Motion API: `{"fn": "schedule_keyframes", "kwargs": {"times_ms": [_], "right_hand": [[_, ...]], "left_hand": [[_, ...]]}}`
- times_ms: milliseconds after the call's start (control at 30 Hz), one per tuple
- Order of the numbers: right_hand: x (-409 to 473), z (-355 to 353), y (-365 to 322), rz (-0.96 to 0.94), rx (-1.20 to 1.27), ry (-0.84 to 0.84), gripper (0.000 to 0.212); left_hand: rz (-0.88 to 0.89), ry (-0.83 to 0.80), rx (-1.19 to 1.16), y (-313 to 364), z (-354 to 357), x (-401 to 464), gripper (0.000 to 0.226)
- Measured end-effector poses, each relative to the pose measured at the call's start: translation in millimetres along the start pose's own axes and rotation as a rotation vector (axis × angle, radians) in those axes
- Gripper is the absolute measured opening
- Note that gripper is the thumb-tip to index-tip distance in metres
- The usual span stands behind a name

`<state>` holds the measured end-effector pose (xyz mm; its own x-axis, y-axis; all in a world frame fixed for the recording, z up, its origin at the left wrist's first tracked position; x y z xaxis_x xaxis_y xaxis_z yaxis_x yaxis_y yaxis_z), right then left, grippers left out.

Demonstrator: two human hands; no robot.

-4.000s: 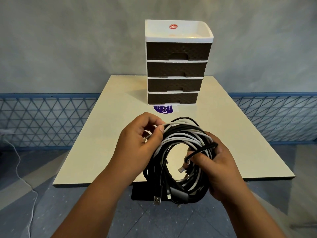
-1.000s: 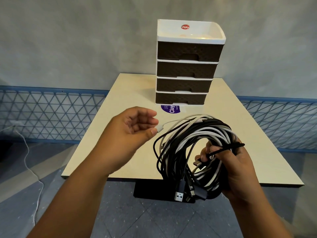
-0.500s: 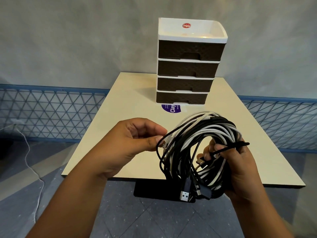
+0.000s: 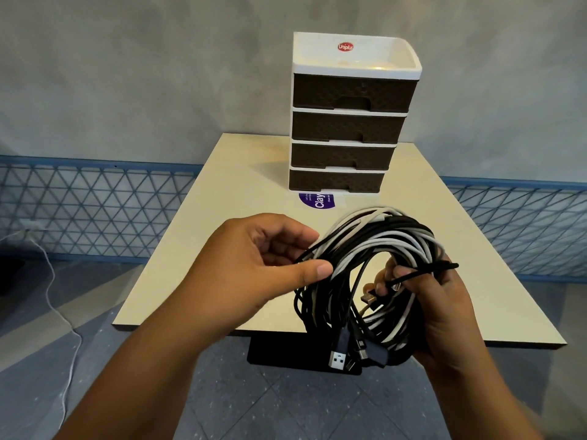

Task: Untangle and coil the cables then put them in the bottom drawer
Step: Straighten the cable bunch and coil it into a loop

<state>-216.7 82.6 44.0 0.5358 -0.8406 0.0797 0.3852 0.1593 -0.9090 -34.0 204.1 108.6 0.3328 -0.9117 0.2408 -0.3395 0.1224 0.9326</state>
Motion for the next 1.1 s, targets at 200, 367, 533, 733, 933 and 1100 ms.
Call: {"fn": "schedule_keyframes", "kwargs": {"times_ms": [200, 367, 533, 733, 933, 1100], "right_hand": [[1, -2, 1, -0.015, -0.010, 0.026, 0.028], [1, -1, -1, -0.017, -0.007, 0.037, 0.028], [3, 0, 1, -0.007, -0.032, 0.089, 0.027], [5, 5, 2, -0.003, -0.091, 0.176, 0.024], [5, 6, 5, 0.015, -0.108, 0.187, 0.026], [5, 6, 7, 0.051, -0.102, 0.196, 0.028]], "left_hand": [[0.011, -0.017, 0.142, 4, 5, 0, 0.040], [0.006, -0.066, 0.018, 1, 6, 4, 0.031], [0.073, -0.056, 0.160, -5, 9, 10, 0.021], [0.015, 0.043, 0.113, -27, 15, 18, 0.017], [-0.128, 0.019, -0.313, -42, 13, 23, 0.017], [-0.180, -0.030, -0.469, -46, 12, 22, 0.026]]}}
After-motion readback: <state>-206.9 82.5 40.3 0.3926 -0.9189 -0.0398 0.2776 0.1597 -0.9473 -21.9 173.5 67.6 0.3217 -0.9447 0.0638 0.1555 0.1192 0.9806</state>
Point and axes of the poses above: each hand's wrist, its own x-axis towards the middle knuckle, its own z-axis out of the palm, y = z × x, the point moved 1 cm from there along x, towards the middle knuckle, and after that the axes turned 7 degrees about z, right-handed, at the moved point
